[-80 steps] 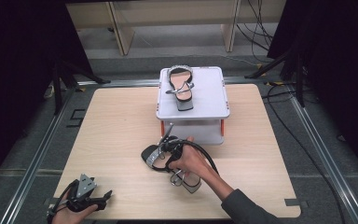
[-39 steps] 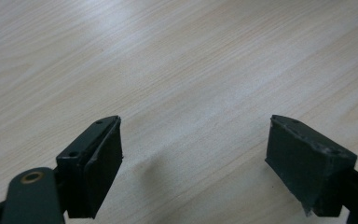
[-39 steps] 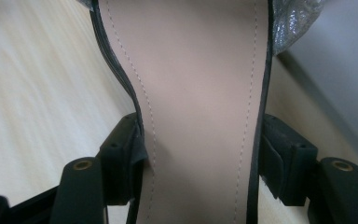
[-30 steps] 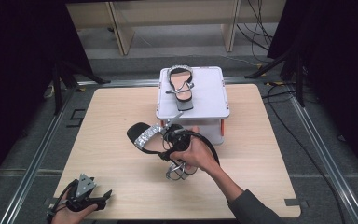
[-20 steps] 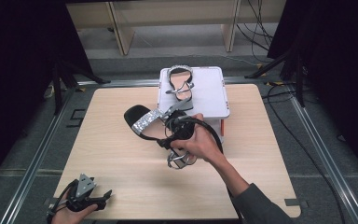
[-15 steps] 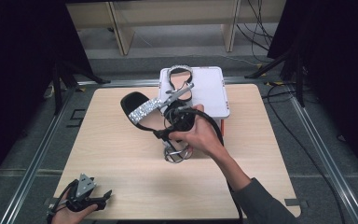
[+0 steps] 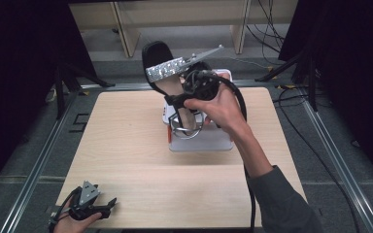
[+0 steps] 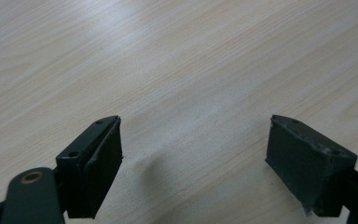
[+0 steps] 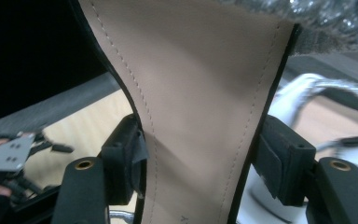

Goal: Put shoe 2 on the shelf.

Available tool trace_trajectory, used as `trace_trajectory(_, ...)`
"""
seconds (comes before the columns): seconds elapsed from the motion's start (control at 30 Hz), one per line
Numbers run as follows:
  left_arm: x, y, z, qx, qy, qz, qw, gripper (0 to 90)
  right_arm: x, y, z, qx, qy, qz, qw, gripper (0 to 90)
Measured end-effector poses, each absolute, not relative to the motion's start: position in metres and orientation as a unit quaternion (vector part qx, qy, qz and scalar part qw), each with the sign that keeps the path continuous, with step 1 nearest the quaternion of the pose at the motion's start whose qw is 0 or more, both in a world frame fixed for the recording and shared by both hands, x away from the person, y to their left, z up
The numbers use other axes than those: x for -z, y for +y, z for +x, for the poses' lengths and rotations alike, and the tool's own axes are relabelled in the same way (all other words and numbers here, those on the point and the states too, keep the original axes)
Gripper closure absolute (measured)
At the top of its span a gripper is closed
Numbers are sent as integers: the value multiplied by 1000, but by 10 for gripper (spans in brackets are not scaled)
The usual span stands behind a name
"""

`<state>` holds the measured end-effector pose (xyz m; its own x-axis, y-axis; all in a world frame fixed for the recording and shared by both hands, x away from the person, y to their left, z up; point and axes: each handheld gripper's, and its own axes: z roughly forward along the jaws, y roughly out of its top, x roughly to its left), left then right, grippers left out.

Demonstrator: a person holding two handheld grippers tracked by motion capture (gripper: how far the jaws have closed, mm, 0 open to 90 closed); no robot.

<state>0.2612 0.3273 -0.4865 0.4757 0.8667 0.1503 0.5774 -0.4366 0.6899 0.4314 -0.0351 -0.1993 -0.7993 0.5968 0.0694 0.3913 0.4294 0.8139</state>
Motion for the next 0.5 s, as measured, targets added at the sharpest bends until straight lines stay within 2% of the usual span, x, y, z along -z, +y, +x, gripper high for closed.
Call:
trace_trajectory(0.27, 486, 327, 261, -251, 448, 810, 283, 180, 186, -80, 453, -433, 818, 352, 139, 388)
trace_trajectory(0.5, 486, 327, 261, -251, 448, 811, 282, 179, 196, -103, 479, -385, 810, 417, 149, 388)
